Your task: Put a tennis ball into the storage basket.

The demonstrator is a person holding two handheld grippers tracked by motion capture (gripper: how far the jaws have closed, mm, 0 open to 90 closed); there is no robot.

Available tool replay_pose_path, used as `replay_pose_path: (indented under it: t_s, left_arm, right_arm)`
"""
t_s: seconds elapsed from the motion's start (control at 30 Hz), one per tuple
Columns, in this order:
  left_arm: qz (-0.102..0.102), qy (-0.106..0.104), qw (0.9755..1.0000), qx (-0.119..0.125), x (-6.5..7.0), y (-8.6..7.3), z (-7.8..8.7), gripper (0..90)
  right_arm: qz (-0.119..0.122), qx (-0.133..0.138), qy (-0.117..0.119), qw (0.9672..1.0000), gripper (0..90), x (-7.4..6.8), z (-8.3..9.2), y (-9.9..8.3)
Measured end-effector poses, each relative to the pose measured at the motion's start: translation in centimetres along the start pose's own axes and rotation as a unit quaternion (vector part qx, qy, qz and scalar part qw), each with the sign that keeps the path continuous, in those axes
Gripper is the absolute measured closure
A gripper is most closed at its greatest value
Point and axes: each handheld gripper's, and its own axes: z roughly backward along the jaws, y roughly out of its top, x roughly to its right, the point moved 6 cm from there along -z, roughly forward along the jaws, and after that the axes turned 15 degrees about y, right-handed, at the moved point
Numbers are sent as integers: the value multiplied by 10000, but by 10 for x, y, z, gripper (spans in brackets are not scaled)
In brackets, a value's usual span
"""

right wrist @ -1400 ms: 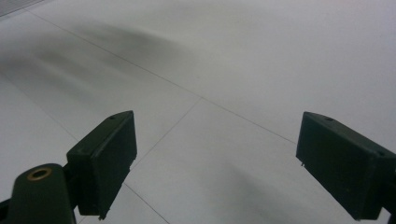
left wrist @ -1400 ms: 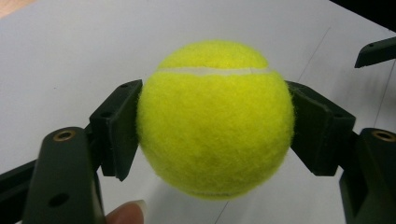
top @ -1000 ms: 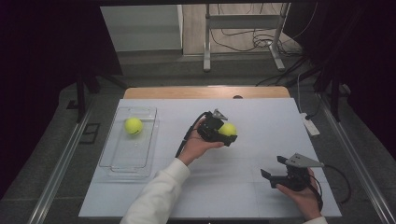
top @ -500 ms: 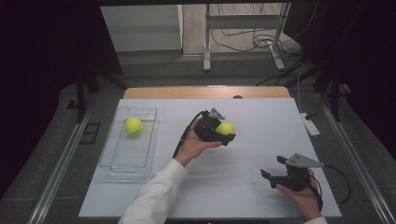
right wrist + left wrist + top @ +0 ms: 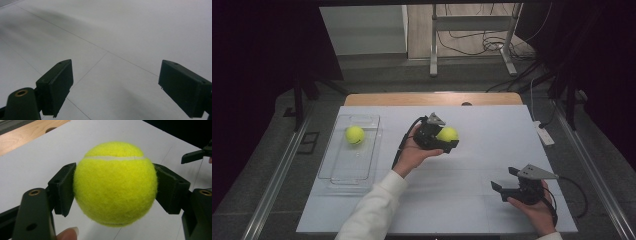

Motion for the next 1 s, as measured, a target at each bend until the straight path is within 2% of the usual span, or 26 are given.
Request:
replay_pose_path:
  t_s: [1.0]
  left_arm:
    - [51,82,9996,262,-10,-5,24,268]
  right_arm:
    - [-6,-3,-20,10000,131,1,0,0]
